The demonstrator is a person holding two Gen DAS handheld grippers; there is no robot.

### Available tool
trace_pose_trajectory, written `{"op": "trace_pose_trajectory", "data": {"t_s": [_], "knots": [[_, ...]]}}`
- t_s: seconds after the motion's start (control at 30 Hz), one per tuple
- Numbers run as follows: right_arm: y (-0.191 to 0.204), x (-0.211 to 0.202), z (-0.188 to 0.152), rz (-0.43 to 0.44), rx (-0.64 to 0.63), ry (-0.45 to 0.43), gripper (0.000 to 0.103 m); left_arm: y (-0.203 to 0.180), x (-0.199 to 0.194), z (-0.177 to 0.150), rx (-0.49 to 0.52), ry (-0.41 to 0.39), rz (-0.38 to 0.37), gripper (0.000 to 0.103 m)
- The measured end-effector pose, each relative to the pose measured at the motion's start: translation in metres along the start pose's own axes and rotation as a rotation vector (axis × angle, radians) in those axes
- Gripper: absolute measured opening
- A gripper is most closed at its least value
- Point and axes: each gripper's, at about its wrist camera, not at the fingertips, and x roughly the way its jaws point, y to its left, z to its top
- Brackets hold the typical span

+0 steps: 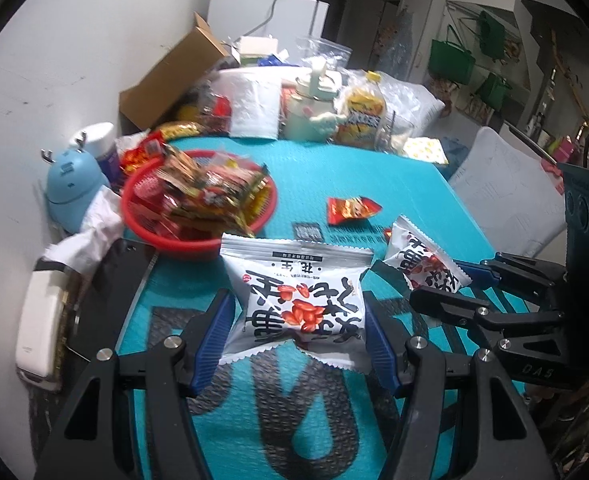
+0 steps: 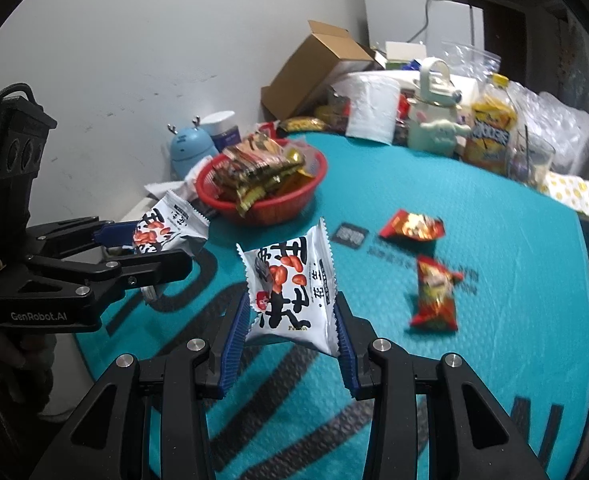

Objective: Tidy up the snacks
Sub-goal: 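Lift both peanut packets and carry them toward the red basket, then lower both held peanut packets over the red basket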

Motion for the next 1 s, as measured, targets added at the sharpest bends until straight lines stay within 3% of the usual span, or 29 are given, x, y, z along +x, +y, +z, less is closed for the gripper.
{"op": "trace_pose_trajectory", "data": {"t_s": [0.6,1.0], "knots": [[0.006,0.024,0.071,0.031,-0.074,-0.058,0.04,0.041,0.0,0.052,-0.016,-0.086,0.074,0.062],[-0.006,0.05,0.116,0.018,-0.087,-0.091,0.04,0.063,0.024,0.092,0.001,-0.106,0.092,0.062]]}}
